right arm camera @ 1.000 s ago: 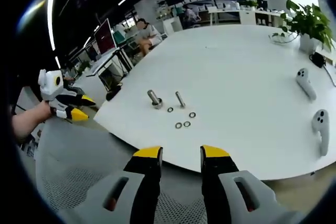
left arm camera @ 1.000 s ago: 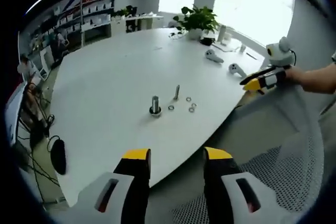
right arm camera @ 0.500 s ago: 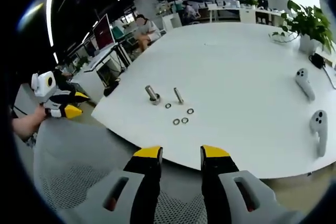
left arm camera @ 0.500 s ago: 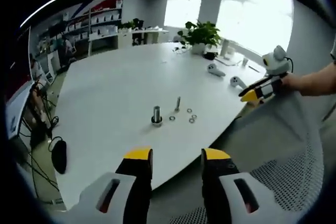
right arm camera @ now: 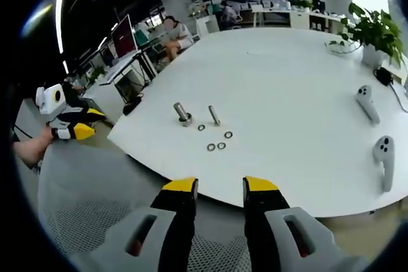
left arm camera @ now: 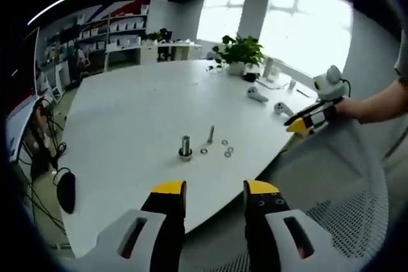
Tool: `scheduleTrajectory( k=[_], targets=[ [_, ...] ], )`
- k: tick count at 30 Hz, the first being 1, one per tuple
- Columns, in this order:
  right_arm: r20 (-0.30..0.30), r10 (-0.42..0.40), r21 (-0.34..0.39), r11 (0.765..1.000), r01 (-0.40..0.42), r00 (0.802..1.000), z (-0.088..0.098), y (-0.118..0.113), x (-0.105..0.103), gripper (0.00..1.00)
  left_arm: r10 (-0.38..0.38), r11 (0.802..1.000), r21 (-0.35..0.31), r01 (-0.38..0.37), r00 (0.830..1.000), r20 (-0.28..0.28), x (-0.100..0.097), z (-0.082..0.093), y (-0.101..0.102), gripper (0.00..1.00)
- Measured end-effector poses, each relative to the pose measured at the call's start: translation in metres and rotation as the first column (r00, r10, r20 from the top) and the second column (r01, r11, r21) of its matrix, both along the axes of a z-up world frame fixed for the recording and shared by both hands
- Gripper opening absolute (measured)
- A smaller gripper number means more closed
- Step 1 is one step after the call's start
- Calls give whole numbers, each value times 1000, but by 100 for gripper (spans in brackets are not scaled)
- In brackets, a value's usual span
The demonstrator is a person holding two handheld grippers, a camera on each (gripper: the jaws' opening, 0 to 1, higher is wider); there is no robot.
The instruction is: Place the washer onto the threaded stud by aligning its center hole with the stud, sliding it down to the base, and recovering from edge contact or off-axis alignment until the washer reaches the visible bottom stop.
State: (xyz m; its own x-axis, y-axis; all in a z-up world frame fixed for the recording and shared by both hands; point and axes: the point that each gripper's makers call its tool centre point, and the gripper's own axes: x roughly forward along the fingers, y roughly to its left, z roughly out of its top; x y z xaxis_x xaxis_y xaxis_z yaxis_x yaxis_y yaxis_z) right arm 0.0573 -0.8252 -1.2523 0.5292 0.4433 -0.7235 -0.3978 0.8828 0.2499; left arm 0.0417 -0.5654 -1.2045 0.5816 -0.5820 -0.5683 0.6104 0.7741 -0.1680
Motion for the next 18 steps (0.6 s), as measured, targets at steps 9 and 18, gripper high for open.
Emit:
scheduleTrajectory(
  k=[9, 18],
  targets=[
    [0, 30, -1, 1000, -30, 1000, 1, 4, -1, 34, 17, 1000, -1, -17, 1000, -2, 3, 0, 2, 36],
    [3, 100, -85, 991, -100, 995, 1, 3, -2, 42, 23, 1000, 10, -23, 1000, -3, 3, -2, 4, 38]
  ],
)
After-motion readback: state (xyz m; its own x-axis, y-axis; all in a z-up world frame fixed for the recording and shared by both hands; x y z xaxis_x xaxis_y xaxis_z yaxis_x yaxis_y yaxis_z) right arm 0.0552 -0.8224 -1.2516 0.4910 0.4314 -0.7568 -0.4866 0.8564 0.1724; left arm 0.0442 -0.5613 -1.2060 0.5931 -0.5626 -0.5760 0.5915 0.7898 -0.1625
